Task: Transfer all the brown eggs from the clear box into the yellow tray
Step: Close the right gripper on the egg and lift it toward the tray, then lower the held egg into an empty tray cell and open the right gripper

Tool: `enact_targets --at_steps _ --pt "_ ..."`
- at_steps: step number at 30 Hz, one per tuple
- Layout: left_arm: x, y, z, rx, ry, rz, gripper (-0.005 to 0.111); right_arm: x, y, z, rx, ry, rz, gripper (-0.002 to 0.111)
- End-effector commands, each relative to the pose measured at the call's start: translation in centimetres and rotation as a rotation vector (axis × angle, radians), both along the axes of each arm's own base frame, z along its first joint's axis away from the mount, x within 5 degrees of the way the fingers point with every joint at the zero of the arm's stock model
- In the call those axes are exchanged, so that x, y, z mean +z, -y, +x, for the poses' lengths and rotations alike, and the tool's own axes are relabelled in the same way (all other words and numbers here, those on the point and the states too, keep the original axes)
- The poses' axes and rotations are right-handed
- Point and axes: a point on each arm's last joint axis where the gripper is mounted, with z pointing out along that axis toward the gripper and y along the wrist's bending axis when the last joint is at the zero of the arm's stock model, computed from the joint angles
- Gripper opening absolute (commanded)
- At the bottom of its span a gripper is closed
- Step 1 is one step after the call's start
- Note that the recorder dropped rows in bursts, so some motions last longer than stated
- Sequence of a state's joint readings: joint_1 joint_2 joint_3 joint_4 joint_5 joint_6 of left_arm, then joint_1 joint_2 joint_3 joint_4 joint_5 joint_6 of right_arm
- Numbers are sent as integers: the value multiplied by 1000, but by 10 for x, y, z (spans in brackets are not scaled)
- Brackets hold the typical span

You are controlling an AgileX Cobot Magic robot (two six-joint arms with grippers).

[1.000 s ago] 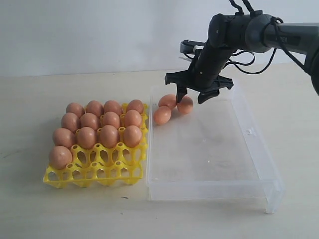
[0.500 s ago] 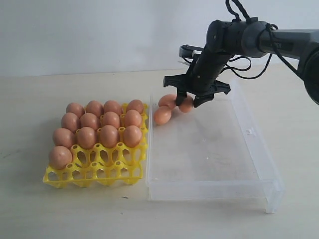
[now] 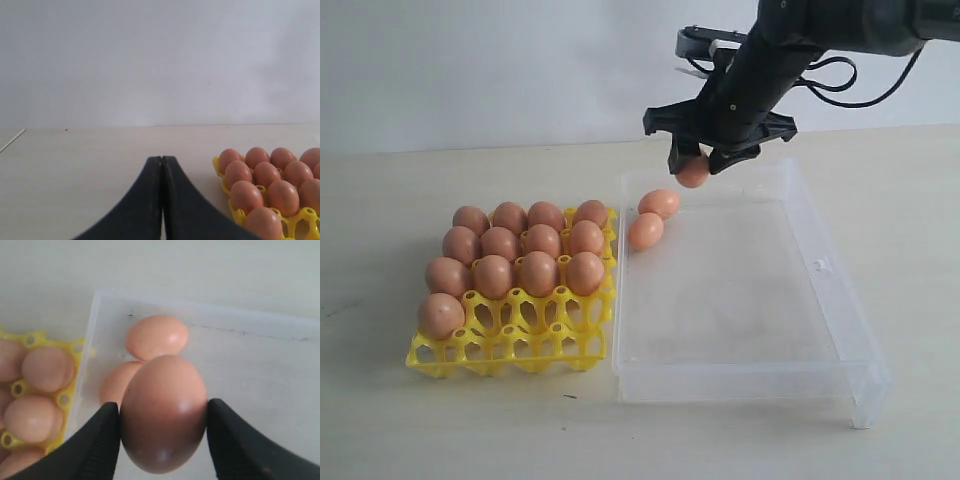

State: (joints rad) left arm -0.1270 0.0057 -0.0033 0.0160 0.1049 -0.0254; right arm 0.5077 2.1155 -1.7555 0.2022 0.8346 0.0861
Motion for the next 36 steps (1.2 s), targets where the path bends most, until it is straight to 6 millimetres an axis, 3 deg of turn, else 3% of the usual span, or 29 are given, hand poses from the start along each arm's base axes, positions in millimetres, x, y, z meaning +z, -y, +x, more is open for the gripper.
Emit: enact_targets --at_steps 1,6,24,29,36 --pt "-1 0 0 -3 3 -11 0 16 -11 -39 48 93 47 0" --pt "-1 0 0 -3 3 -11 0 20 -30 -83 97 157 120 0" --pt "-1 0 0 -3 3 -11 0 -17 -100 -205 278 393 357 0" --pt "-1 0 0 -3 3 -11 0 -21 -112 -220 300 479 426 0" --pt "-1 0 0 -3 3 -11 0 -44 -119 -218 294 501 422 0"
